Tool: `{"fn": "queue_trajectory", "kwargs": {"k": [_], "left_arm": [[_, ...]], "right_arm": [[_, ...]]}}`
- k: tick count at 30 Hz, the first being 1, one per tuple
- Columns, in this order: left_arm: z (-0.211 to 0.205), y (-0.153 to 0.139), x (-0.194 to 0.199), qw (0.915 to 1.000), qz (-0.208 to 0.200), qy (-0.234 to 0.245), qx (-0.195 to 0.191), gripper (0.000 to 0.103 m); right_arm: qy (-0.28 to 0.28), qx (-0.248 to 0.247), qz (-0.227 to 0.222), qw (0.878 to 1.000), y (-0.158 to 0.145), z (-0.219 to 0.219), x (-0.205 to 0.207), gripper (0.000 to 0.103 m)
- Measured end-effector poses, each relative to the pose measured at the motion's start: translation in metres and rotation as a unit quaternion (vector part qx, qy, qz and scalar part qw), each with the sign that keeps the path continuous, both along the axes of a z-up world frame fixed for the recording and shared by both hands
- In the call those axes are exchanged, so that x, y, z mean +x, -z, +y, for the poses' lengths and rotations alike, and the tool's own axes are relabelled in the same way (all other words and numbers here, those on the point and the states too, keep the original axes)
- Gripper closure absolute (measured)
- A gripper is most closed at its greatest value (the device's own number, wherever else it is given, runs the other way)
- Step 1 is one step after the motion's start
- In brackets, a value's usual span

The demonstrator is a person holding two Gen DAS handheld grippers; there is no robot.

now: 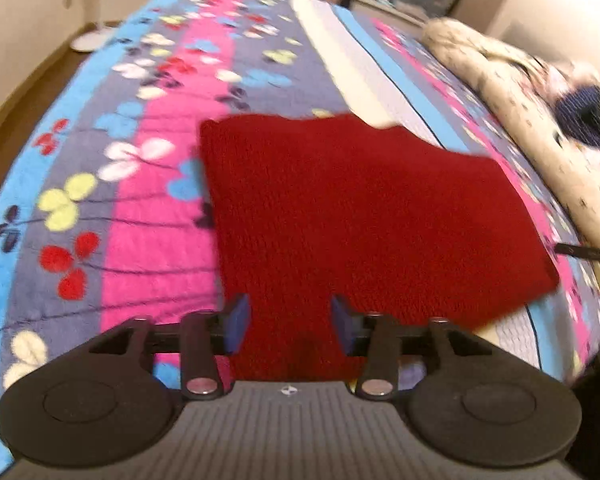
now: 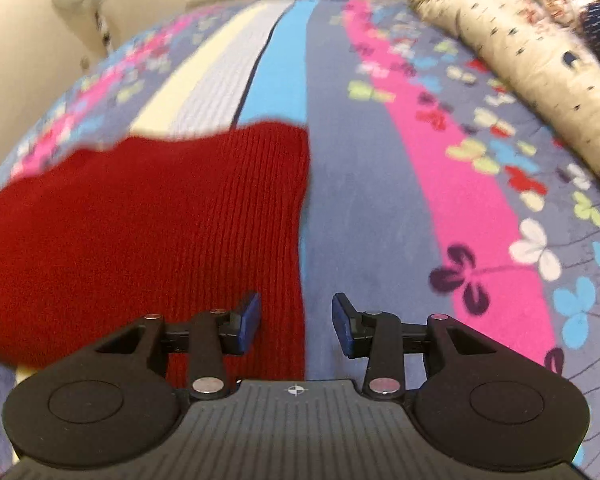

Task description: Fold small clothes

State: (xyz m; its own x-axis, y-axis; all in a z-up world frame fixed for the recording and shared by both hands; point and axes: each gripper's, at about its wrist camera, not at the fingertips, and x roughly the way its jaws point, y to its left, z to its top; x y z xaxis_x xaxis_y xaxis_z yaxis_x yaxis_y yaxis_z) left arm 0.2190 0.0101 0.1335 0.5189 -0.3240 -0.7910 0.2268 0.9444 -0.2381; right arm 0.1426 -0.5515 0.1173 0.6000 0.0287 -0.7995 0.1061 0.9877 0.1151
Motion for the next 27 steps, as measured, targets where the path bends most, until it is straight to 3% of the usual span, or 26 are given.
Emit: {"fn": "queue_trajectory", "kwargs": {"k": [1, 6, 9, 14, 27], "left_arm": [[0.002, 0.0, 0.002, 0.9999, 0.0, -0.012, 0.006, 0.031], [0.008, -0.004, 0.008, 0.9981, -0.014, -0.053, 0.028, 0.019], [0.014, -0.012, 0.006, 0.9958, -0.042, -0.075, 0.032, 0.019], [0.026, -0.016, 0.005, 0.994, -0.044, -0.1, 0.008, 0.019], [0.03, -0.014, -0.001, 0.9951, -0.045, -0.086, 0.02, 0.019]], "right_arm": [[0.006, 0.001, -0.011, 1.0, -0.003, -0.001, -0.001, 0.062], [0.02, 0.012, -0.054, 0.998, -0.017, 0.0, -0.001, 0.062], [0.022, 0.008, -0.074, 0.997, -0.023, 0.003, -0.002, 0.062], [0.025, -0.005, -0.091, 0.996, -0.028, 0.01, 0.0, 0.062], [0.023, -0.011, -0.092, 0.995, -0.029, 0.02, 0.0, 0.062]]}}
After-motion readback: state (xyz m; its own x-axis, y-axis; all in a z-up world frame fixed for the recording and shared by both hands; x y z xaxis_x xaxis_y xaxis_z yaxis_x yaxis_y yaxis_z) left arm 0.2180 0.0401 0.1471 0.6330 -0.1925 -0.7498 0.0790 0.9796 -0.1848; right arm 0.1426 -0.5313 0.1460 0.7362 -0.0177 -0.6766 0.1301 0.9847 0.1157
